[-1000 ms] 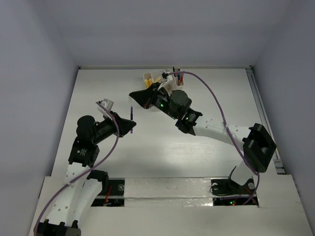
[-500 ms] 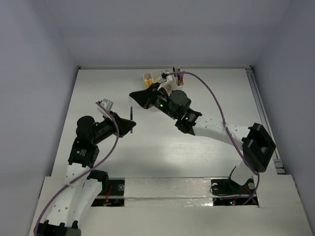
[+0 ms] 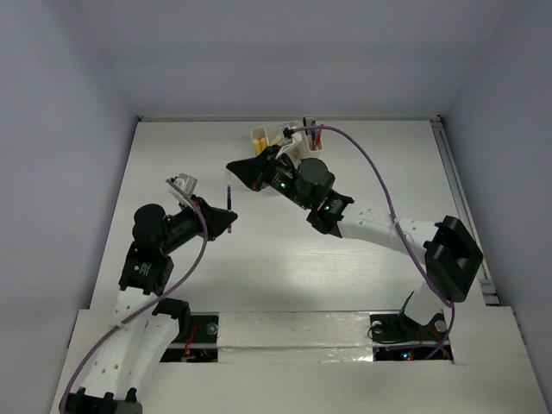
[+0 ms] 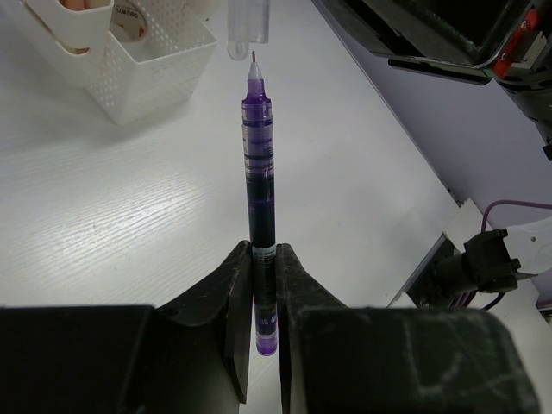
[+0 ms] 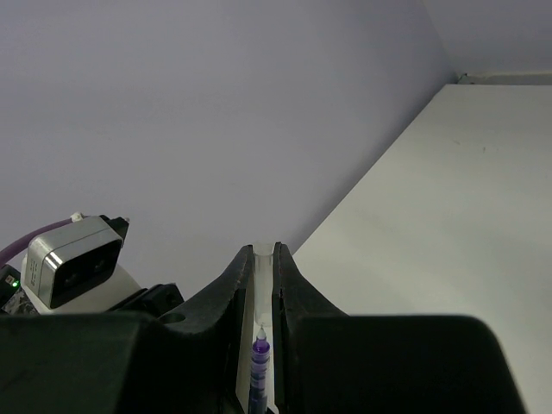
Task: Sort the stationery into containers
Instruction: Close the pen cap on the pen.
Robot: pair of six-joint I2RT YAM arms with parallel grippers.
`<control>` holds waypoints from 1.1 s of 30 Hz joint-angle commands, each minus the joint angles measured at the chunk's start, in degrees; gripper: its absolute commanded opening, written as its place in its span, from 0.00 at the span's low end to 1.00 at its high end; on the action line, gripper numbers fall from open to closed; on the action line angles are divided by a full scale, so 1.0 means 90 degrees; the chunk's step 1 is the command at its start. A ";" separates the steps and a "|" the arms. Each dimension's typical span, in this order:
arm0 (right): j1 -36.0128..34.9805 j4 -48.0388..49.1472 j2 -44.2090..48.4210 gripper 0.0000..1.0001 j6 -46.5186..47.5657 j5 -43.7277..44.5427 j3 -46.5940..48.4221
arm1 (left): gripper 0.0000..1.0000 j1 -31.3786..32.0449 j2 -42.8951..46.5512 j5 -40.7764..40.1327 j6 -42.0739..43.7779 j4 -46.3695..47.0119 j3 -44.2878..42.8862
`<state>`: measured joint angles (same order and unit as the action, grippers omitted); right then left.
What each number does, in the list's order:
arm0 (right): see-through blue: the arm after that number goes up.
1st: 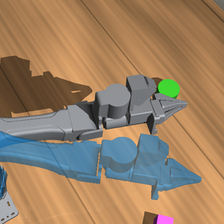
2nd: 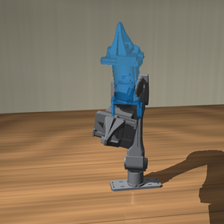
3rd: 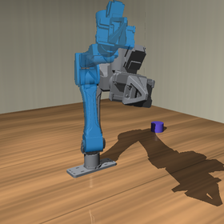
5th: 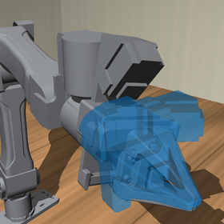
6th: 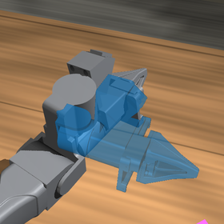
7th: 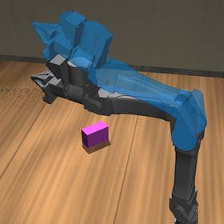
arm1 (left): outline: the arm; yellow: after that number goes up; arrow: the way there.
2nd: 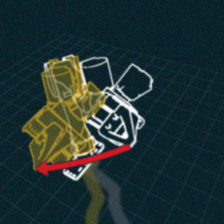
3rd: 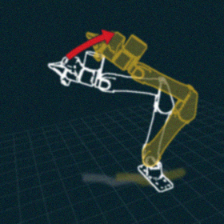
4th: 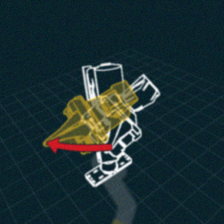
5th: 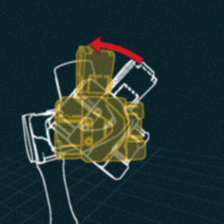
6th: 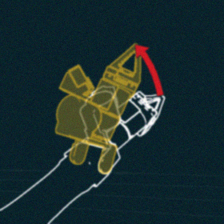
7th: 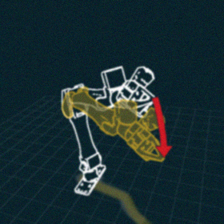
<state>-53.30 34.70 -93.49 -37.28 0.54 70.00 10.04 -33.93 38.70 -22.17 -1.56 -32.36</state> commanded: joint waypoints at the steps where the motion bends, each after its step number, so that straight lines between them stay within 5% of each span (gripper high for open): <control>1: -0.0045 0.0324 -0.0081 0.00 0.0041 -0.0011 0.0055 | 0.00 0.0017 0.0059 -0.0013 -0.0026 0.0232 -0.0067; 25: -0.0221 0.0110 0.0261 0.00 0.0304 -0.0020 -0.0433 | 0.00 -0.0042 0.0069 -0.0013 -0.0017 0.0232 -0.0076; 33: -0.0221 -0.0533 0.0418 0.00 0.0450 -0.0703 -0.0297 | 0.00 -0.0042 0.0059 -0.0022 -0.0007 0.0242 -0.0067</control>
<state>-54.54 33.26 -91.74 -34.98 -1.80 66.65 10.00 -33.89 38.96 -22.35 -3.90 -32.36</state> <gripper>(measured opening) 0.148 0.077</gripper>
